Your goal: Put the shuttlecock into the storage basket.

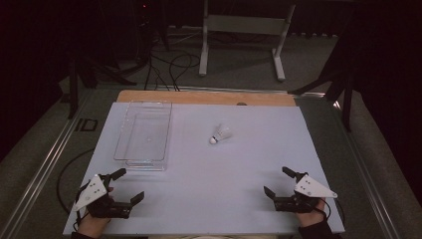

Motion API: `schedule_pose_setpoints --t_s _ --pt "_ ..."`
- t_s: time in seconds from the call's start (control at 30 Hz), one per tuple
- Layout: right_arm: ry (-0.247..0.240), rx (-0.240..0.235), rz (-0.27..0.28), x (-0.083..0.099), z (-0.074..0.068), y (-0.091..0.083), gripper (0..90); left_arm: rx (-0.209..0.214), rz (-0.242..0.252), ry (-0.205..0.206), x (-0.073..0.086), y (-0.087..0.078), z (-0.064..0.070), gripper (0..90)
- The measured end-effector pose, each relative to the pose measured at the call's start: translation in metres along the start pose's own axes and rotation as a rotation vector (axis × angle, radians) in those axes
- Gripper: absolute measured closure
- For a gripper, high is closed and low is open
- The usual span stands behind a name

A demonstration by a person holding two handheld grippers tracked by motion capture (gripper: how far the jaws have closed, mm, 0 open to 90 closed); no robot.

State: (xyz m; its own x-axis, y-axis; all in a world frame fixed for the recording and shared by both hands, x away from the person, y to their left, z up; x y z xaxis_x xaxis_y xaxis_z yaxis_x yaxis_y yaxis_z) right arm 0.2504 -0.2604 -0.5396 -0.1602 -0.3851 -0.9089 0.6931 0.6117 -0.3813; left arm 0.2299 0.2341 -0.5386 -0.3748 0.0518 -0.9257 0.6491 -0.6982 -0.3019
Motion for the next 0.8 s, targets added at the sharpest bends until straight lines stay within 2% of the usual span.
schedule_pose_setpoints --t_s 0.03,0.07,0.13,0.3,0.47,0.7,0.8 --pt "0.000 0.003 -0.001 0.000 0.000 0.000 7.9 0.000 0.000 0.000 0.000 0.000 0.000 0.0" --pt "-0.002 -0.002 0.002 0.001 -0.001 0.001 7.9 0.004 -0.027 -0.013 0.002 0.002 0.001 0.0" --pt "-0.006 -0.005 0.002 0.001 -0.002 0.001 7.9 0.005 -0.031 -0.011 0.002 0.002 0.001 0.0" --pt "-0.009 -0.009 0.002 0.000 -0.002 0.000 7.9 0.005 -0.023 0.004 -0.001 0.002 0.002 0.0" --pt "-0.001 -0.010 0.007 -0.001 -0.001 0.000 8.0 0.030 -0.019 0.005 -0.010 0.000 0.006 0.0" --pt "0.000 -0.018 0.010 -0.001 -0.002 0.002 8.0 0.064 -0.155 0.025 -0.024 0.005 0.013 0.0" --pt "0.018 -0.018 0.008 -0.001 -0.001 0.002 8.0 0.074 -0.191 0.043 -0.028 0.009 0.015 0.0"
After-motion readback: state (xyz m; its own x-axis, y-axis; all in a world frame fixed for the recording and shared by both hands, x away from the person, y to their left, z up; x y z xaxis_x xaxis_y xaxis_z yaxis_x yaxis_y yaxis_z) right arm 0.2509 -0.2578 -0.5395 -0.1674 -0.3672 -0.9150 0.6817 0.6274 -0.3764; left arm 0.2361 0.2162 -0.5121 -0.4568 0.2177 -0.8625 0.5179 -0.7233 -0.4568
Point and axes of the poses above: each handheld gripper's, and its own axes: y roughly forward along the jaws, x roughly out of its underside, z roughly to its right, the point moved 5 cm from there along y, roughly forward along the jaws, and after that the axes turned 8 degrees about -y, right-handed, at the moved point
